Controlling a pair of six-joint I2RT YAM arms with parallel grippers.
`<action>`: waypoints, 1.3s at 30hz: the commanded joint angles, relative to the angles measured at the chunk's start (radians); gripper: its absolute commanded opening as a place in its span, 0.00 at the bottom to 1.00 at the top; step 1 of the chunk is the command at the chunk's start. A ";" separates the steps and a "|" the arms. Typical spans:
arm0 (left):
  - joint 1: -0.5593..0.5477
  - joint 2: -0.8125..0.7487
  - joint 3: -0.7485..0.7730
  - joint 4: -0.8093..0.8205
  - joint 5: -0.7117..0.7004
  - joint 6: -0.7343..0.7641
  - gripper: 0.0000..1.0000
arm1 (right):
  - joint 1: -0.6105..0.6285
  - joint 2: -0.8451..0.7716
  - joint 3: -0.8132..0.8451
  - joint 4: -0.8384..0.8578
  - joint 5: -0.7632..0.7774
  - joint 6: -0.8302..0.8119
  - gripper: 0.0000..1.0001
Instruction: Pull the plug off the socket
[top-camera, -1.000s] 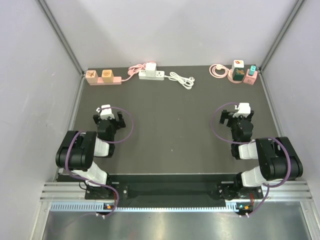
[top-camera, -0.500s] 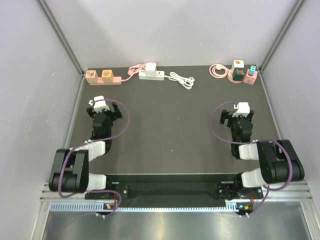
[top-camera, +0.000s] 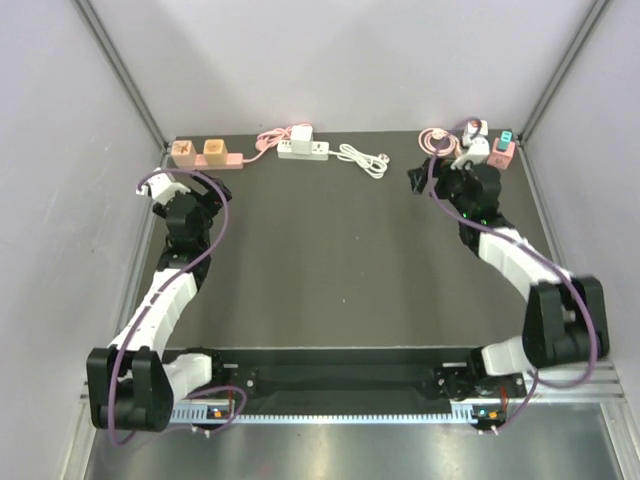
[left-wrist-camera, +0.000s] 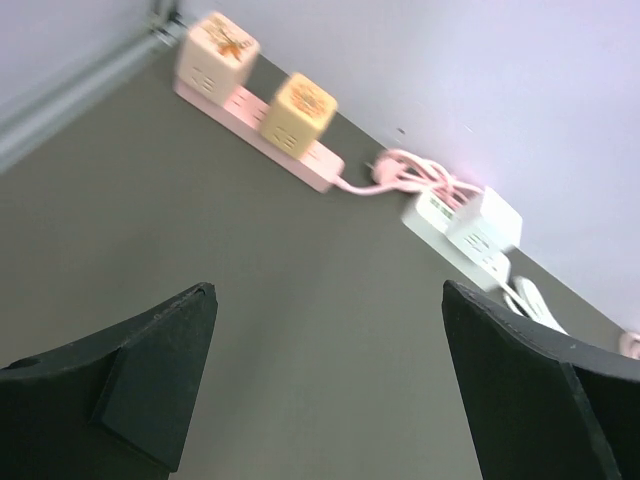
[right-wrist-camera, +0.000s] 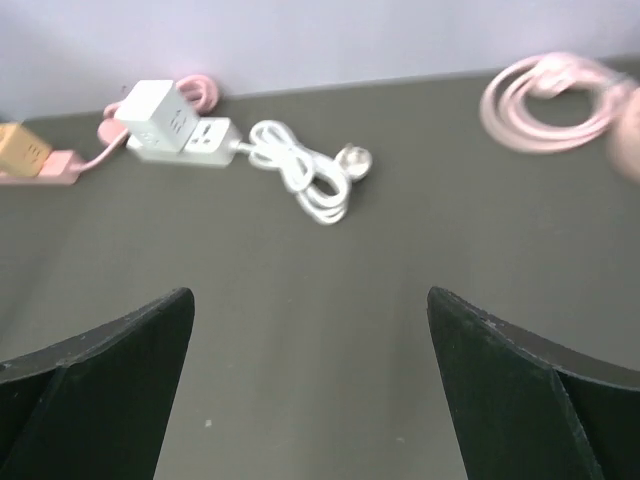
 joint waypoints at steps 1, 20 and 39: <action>0.005 -0.042 0.024 -0.041 0.152 -0.060 0.99 | 0.009 0.180 0.155 -0.123 -0.189 0.152 1.00; -0.025 0.439 0.078 0.770 0.538 -0.094 0.78 | 0.043 0.937 0.939 -0.179 -0.063 0.408 0.88; -0.057 0.636 0.079 0.907 0.609 -0.053 0.62 | 0.043 1.017 0.955 -0.244 -0.175 0.373 0.55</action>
